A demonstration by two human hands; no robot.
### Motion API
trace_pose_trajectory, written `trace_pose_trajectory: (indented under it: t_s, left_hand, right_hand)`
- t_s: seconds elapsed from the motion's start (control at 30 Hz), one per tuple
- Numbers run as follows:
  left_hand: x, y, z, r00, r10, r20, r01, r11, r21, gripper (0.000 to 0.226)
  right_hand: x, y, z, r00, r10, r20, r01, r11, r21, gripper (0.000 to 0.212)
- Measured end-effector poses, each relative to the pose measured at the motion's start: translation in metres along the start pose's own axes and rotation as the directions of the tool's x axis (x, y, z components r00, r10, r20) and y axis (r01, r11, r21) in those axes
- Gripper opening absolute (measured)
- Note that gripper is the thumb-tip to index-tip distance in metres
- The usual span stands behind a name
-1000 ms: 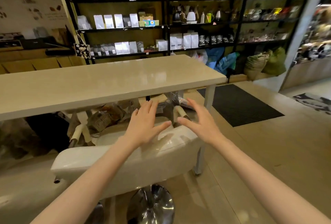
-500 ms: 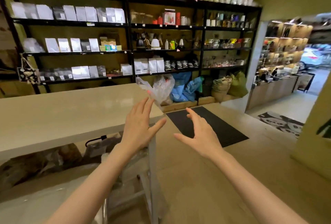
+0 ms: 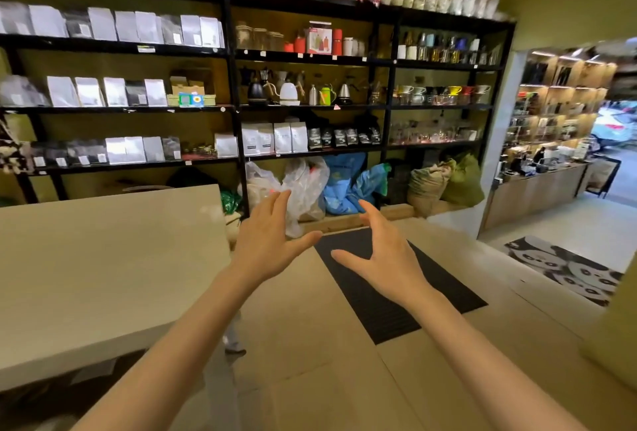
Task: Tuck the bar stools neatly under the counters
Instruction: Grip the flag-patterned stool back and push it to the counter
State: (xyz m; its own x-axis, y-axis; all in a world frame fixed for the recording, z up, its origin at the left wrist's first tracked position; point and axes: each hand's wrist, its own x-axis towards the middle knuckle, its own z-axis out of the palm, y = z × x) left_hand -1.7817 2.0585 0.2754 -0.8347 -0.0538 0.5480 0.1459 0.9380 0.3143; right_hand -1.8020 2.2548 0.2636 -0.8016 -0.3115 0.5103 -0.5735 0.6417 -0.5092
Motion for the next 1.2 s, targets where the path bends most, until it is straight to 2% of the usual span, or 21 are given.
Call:
trace_pose_trajectory:
  t_s: [0.1, 0.27, 0.53, 0.77, 0.97, 1.2]
  left_hand:
    - [0.059, -0.012, 0.032, 1.0, 0.022, 0.003, -0.022, 1.0, 0.013, 0.089]
    - [0.156, -0.037, 0.08, 0.997, -0.062, 0.045, 0.06, 0.997, 0.05, 0.088]
    - [0.279, -0.096, 0.162, 0.986, -0.16, 0.053, 0.157, 0.986, 0.056, 0.089]
    - [0.401, -0.168, 0.232, 0.95, -0.312, 0.016, 0.312, 0.95, 0.019, 0.071]
    - [0.498, -0.251, 0.255, 0.871, -0.49, -0.042, 0.491, 0.867, 0.08, 0.071]
    - [0.55, -0.365, 0.265, 0.745, -0.656, -0.122, 0.667, 0.737, 0.11, 0.067]
  right_hand:
    - [0.061, 0.036, 0.018, 1.0, -0.021, 0.003, 0.021, 1.0, -0.002, 0.092]
    - [0.165, 0.097, 0.046, 0.999, -0.02, 0.047, 0.019, 1.0, 0.019, 0.092]
    - [0.321, 0.179, 0.116, 0.984, -0.103, 0.146, 0.09, 0.992, 0.089, 0.087]
    - [0.483, 0.24, 0.191, 0.939, -0.218, 0.266, 0.187, 0.973, 0.135, 0.087]
    - [0.628, 0.251, 0.265, 0.853, -0.363, 0.375, 0.3, 0.929, 0.216, 0.087]
    - [0.739, 0.221, 0.392, 0.736, -0.528, 0.424, 0.397, 0.843, 0.362, 0.091]
